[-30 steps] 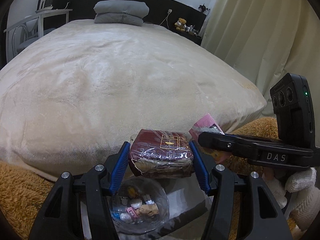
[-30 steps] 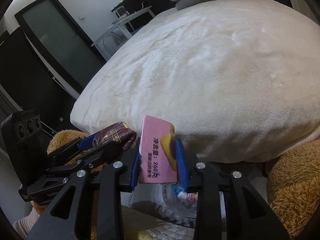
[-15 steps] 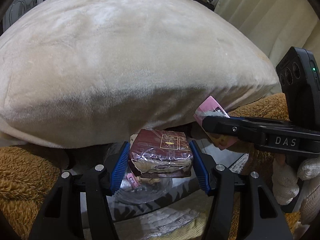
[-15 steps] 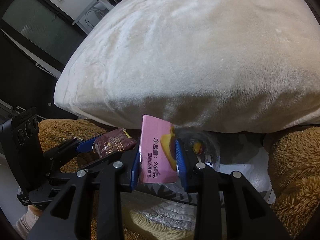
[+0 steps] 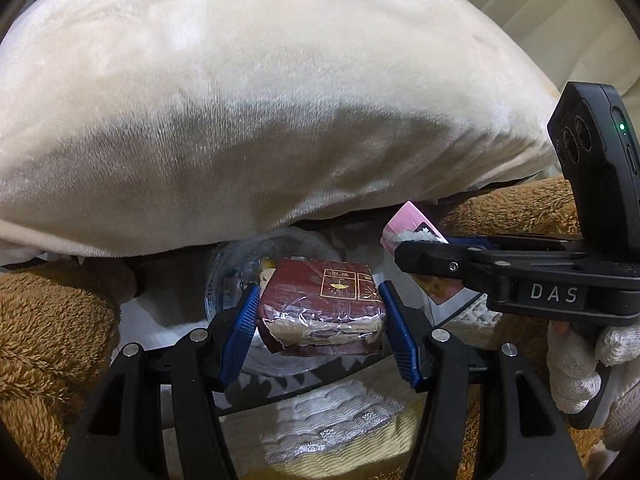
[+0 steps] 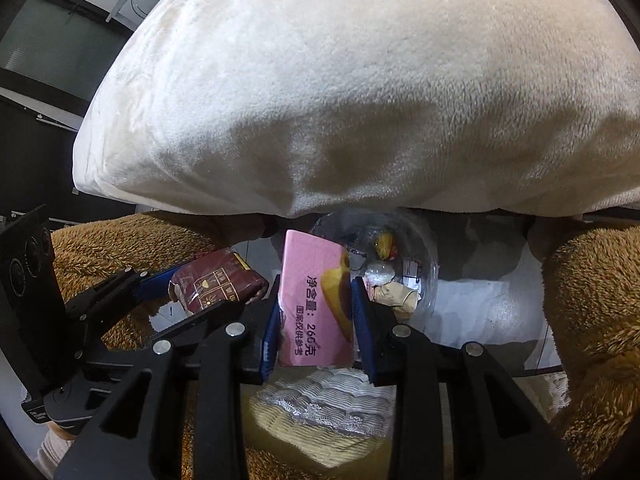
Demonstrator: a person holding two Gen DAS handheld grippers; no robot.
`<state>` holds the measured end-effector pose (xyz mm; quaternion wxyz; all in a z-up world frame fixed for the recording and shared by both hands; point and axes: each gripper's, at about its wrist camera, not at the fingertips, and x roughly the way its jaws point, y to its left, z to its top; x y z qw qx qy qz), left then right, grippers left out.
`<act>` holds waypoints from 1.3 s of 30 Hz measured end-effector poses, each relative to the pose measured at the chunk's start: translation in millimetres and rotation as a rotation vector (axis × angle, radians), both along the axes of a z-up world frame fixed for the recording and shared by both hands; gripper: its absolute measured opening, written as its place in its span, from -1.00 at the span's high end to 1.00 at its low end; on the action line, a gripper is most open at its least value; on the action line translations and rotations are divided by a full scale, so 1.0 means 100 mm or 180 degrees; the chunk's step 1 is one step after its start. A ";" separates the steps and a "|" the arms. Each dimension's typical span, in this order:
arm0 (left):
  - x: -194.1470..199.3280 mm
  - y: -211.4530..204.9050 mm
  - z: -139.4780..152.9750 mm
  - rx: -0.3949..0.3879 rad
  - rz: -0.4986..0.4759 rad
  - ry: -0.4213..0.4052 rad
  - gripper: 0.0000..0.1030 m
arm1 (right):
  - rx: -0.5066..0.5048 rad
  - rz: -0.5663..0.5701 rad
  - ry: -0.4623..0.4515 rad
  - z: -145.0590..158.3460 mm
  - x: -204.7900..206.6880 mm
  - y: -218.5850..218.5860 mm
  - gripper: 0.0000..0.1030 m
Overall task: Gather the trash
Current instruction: 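Carry the brown wrapper and small pink box with both grippers down to the bin, then open both grippers over the bin, dropping the wrapper and pink box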
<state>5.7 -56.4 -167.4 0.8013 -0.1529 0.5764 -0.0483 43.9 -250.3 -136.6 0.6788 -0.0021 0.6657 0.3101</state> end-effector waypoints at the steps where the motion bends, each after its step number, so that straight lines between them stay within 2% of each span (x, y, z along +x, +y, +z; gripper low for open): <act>1: 0.00 0.00 -0.03 -0.0008 -0.0001 0.0038 -0.14 | -0.0028 0.0008 0.0032 -0.04 0.00 0.02 0.35; 16: 0.09 0.05 -0.24 -0.0029 0.0001 0.0478 -0.14 | -0.0373 0.0014 0.0323 -0.35 0.04 0.21 0.34; 35: 0.10 0.00 -0.40 -0.0025 -0.0042 0.0803 -0.15 | -0.0430 -0.0093 0.0481 -0.46 0.06 0.21 0.28; 37: 0.11 -0.03 -0.42 0.0046 -0.0113 0.0840 -0.36 | -0.0429 -0.0162 0.0507 -0.46 0.08 0.19 -0.03; 38: 0.11 -0.04 -0.42 0.0059 -0.0116 0.0829 -0.52 | -0.0434 -0.0185 0.0511 -0.46 0.09 0.19 -0.04; 39: 0.11 -0.04 -0.41 0.0049 -0.0112 0.0824 -0.54 | -0.0427 -0.0193 0.0513 -0.46 0.09 0.18 -0.04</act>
